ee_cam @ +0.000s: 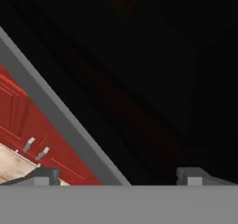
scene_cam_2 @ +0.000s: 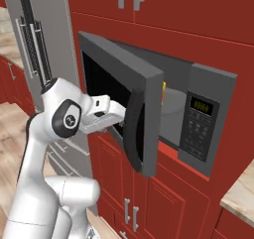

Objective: Place the microwavable item in the microwave. Then, close the microwave door and press the start button.

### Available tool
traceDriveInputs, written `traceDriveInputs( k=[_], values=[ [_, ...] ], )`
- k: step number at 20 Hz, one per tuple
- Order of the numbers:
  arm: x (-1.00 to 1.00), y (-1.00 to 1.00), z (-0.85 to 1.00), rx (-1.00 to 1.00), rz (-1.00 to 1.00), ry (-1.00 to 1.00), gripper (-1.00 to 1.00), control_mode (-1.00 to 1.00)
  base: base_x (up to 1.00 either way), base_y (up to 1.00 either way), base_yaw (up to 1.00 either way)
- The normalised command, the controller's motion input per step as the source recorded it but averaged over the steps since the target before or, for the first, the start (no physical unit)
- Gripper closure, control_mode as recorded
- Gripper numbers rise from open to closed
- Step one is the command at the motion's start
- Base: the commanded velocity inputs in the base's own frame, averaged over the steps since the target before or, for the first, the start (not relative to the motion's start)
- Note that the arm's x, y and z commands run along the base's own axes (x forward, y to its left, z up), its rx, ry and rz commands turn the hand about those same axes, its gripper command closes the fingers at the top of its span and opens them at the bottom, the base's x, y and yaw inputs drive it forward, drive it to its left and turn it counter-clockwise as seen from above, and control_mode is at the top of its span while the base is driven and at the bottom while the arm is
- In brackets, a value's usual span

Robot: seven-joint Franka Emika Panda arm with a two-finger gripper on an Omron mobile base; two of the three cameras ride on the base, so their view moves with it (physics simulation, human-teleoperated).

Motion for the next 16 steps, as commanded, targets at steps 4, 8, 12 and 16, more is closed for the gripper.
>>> traceDriveInputs(
  k=[4, 8, 12, 16],
  values=[
    [0.84, -0.21, -0.01, 0.04, 0.16, -0.25, -1.0, -1.0, 0.0, 0.0, 0.0],
    [0.71, -0.27, -0.08, 0.05, 0.16, -0.36, -1.0, -1.0, 0.0, 0.0, 0.0],
    [0.52, -0.21, -0.13, 0.05, 0.19, -0.32, -1.0, -1.0, 0.0, 0.0, 0.0],
    [0.1, -0.17, -0.27, 0.05, 0.23, -0.28, -1.0, -1.0, 0.0, 0.0, 0.0]
  ],
)
